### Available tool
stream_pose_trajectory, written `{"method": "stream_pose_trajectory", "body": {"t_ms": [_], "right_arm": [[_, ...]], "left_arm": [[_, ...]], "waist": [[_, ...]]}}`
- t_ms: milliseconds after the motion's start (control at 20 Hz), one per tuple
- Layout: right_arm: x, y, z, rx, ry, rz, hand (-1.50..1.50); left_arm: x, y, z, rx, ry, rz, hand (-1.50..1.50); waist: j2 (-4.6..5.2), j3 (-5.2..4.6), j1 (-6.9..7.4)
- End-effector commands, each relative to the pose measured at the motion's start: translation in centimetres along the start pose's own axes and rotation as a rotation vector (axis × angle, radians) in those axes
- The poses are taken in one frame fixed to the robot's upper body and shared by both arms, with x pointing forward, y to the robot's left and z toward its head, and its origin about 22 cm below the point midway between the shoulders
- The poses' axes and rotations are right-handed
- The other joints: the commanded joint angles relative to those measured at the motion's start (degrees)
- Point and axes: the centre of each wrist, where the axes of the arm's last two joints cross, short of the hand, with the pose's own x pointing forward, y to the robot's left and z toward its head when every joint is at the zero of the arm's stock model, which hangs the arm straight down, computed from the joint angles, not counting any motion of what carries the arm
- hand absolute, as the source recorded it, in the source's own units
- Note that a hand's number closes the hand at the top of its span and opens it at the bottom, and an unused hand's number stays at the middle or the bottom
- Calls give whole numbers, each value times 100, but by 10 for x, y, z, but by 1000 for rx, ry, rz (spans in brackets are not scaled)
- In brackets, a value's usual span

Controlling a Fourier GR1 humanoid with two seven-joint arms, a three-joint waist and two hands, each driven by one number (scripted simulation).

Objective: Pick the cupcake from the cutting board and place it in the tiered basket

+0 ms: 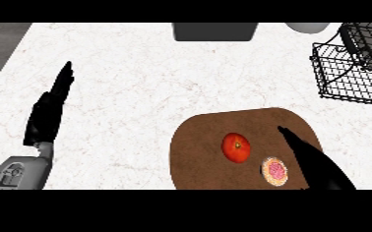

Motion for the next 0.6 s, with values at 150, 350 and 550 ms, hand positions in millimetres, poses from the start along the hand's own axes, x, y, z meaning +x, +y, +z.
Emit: {"method": "stream_pose_trajectory", "body": {"t_ms": [150, 350, 550], "right_arm": [[20, 11, -13, 38, 96, -3, -150], [10, 27, -31, 96, 122, 7, -150], [8, 37, -32, 236, 53, 96, 150]], "left_arm": [[-24, 9, 8, 4, 1, -9, 0], [-22, 8, 8, -9, 2, 6, 0], [-6, -11, 9, -6, -26, -4, 0]], "waist": [[3, -1, 5], [5, 0, 7], [2, 2, 36]]}}
